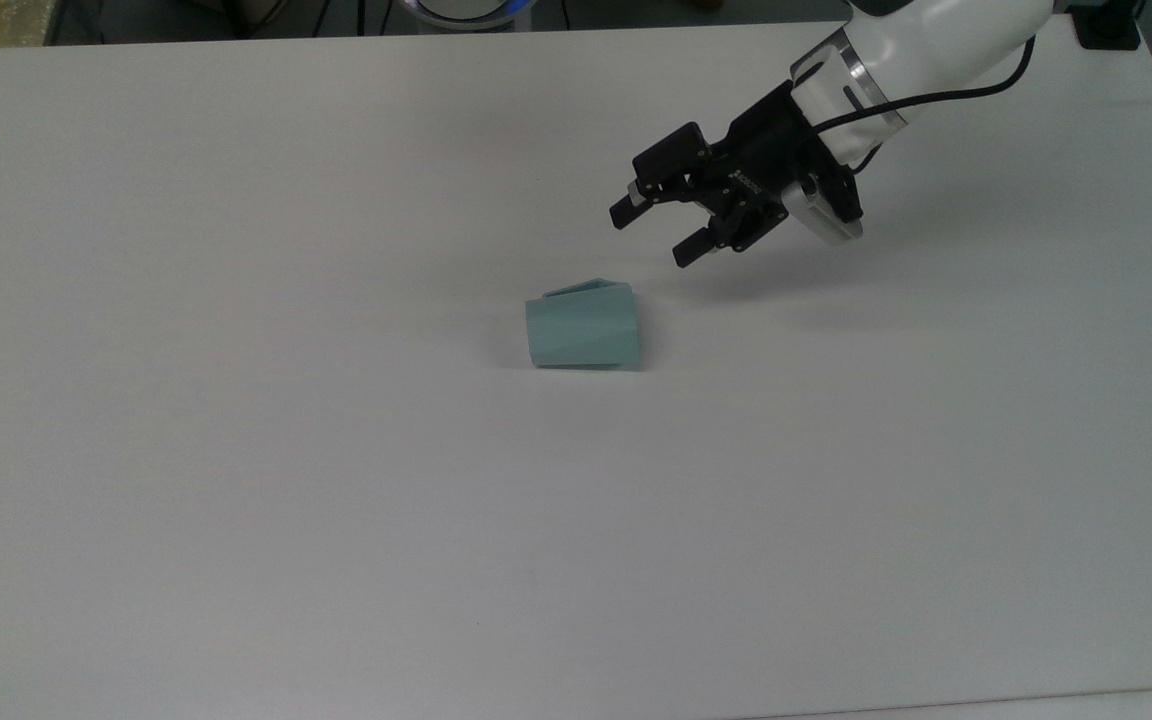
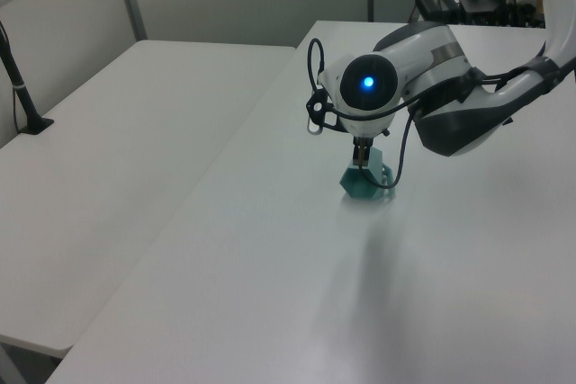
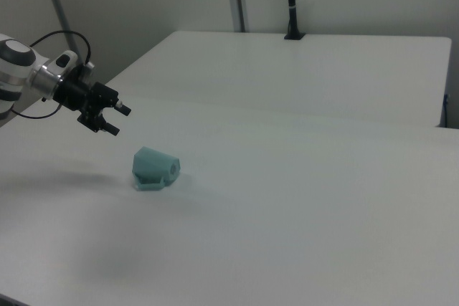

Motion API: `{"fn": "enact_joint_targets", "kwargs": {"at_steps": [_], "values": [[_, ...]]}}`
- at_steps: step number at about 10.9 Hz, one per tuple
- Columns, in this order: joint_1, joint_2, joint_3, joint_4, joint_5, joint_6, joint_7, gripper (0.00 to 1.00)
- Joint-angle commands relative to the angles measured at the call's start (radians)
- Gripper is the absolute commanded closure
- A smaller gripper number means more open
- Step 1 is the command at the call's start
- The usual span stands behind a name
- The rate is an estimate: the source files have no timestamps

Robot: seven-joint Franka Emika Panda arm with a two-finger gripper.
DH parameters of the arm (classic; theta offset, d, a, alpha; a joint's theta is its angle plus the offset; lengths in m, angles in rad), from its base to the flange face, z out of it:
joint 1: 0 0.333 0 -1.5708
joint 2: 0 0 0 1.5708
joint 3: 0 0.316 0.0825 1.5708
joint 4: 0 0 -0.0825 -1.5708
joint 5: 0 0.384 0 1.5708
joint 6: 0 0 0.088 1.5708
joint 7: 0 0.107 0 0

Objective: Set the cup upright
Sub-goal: 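Move the open gripper toward the teal cup lying on its side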

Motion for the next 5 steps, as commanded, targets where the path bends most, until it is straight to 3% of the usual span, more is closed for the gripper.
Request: {"fn": "enact_joint_targets", "kwargs": {"at_steps": [1, 5], "values": [[0.041, 0.121, -0.057, 0.101, -0.007, -0.008, 0.012, 0.00], [0.066, 0.173, -0.056, 0.106, -0.012, -0.008, 0.029, 0.00]]}}
